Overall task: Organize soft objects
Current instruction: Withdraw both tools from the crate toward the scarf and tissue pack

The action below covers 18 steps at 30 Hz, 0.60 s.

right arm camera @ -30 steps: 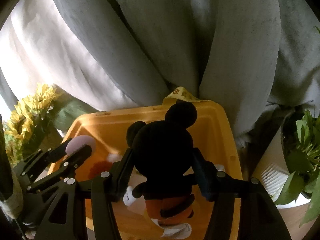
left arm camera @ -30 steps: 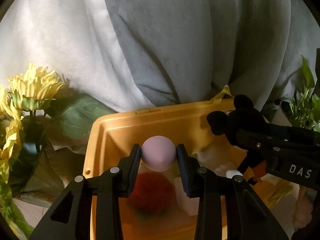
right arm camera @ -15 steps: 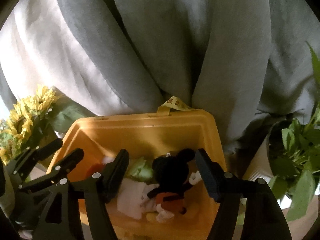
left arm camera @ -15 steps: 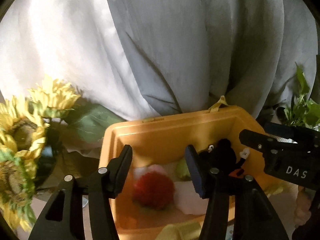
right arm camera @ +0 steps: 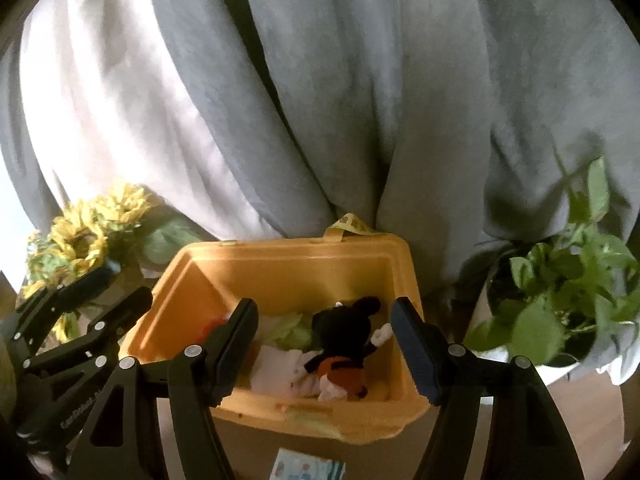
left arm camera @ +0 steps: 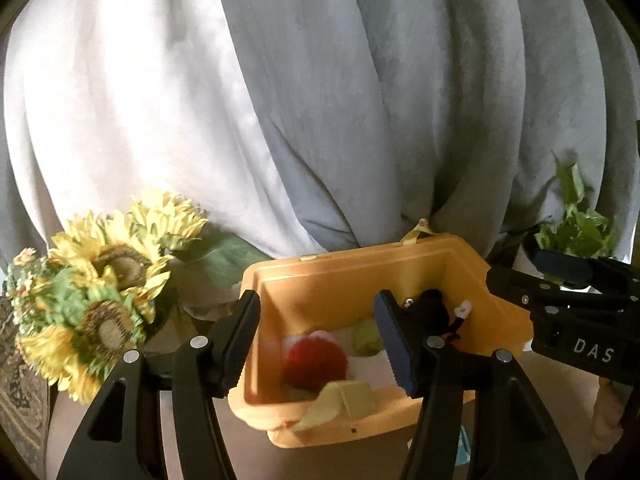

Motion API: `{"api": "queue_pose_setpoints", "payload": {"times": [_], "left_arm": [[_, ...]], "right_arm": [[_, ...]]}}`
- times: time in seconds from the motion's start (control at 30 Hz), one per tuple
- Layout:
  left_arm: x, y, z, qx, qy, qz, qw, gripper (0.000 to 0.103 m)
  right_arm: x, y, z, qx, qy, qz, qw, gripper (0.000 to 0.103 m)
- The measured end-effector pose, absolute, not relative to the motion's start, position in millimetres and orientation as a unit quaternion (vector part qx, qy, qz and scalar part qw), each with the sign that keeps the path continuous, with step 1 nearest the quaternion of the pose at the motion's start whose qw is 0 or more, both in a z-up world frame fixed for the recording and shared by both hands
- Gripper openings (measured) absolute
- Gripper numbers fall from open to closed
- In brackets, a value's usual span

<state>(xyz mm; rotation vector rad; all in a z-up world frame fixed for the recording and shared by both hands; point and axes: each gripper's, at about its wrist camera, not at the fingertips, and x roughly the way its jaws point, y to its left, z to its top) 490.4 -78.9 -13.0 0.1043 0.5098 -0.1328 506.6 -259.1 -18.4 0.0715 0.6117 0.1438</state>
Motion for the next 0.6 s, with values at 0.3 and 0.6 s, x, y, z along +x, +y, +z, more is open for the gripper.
{"api": "queue_pose_setpoints", "payload": {"times": [0.3,0.6], "left_arm": [[450,-77,-11,0.056,0.243,-0.059,0.967,0.06],[420,-79,-18,0.054,0.251,-0.064,0.964,0.062]], "right_arm": [[467,-257,-13,0.032,0.294,0.075,0.952,0.07],[437,-257,-17,0.031,0.296,0.079,0.951,0.076]]}}
